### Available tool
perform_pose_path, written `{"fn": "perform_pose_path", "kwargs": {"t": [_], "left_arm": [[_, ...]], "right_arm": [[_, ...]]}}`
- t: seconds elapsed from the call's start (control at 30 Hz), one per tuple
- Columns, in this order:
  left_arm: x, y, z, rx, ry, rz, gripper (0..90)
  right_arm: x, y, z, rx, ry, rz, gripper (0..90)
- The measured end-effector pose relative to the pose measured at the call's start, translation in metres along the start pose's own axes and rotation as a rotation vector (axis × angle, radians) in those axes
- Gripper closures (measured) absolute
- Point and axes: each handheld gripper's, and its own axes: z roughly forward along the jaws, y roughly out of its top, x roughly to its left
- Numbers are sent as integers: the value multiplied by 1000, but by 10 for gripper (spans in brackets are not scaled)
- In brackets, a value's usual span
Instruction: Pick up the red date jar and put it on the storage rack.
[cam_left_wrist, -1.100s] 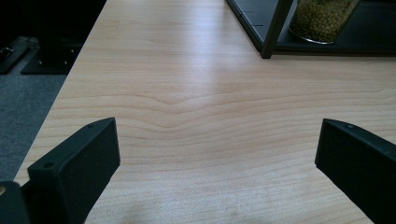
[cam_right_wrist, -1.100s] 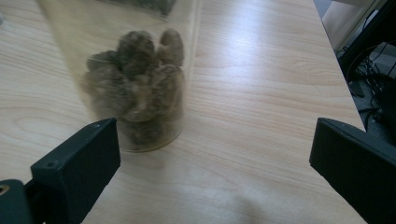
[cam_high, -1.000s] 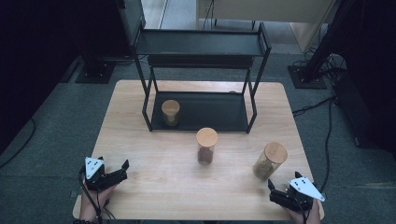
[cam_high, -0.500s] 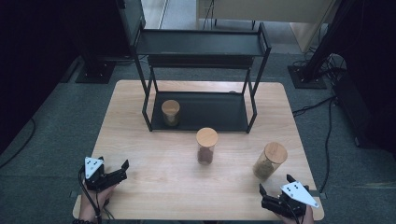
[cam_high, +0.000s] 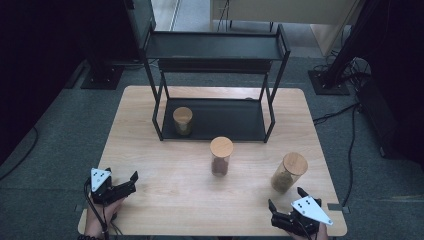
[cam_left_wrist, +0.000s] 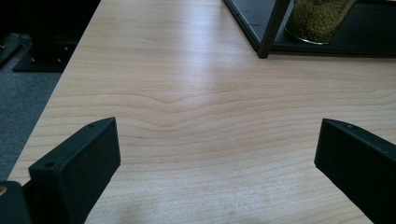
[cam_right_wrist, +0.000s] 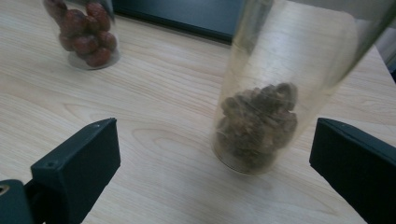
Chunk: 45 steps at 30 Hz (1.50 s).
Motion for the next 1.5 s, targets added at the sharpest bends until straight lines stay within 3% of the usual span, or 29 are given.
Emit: {"fn": "perform_pose_path", "kwargs": {"t": [0.53, 1.5], "left_arm": [[0, 0, 0, -2, 1, 4, 5], [1, 0, -1, -4, -7, -2, 5]], "right_arm": [[17, 9, 7, -11, 46, -21, 17], [47, 34, 34, -22, 115, -71, 17]]}}
